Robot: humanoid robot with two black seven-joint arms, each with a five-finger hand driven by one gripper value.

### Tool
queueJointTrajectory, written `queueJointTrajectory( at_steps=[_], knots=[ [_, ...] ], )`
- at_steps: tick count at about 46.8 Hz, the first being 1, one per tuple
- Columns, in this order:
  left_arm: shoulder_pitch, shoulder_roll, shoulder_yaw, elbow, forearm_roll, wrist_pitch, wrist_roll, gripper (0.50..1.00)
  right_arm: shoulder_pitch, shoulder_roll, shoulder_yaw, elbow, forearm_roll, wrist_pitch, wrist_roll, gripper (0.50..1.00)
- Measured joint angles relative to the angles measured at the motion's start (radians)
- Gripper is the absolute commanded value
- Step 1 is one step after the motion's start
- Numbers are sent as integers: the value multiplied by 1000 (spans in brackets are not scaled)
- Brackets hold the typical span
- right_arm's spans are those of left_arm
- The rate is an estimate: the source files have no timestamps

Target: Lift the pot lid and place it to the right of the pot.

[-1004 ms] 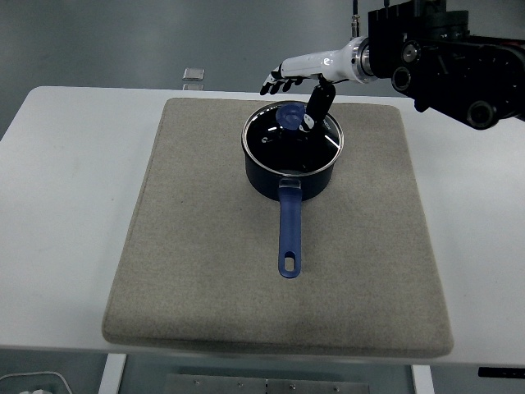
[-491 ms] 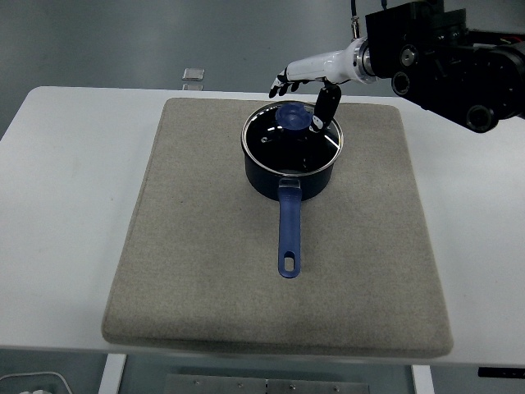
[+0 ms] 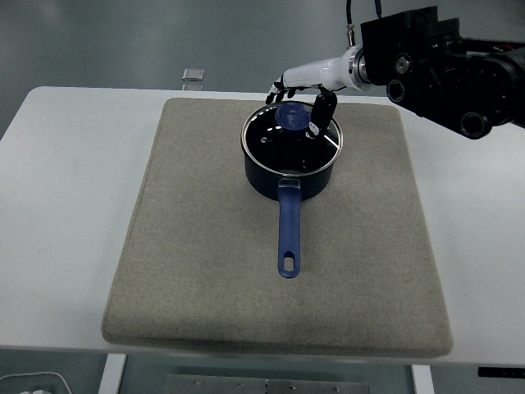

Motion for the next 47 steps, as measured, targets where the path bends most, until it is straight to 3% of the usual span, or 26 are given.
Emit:
queueJointTrajectory(
  at_steps=[8,24,47],
  knots=[
    [0,0,0,0,0,0,0,1000,-3,3,-5,0,0,4,2,797],
    [0,0,0,0,0,0,0,1000,-1,2,-15,0,-2,5,2,756],
    [0,0,0,0,0,0,-1,1000,11,1,-16,-1,-2,10,2,605]
  ],
)
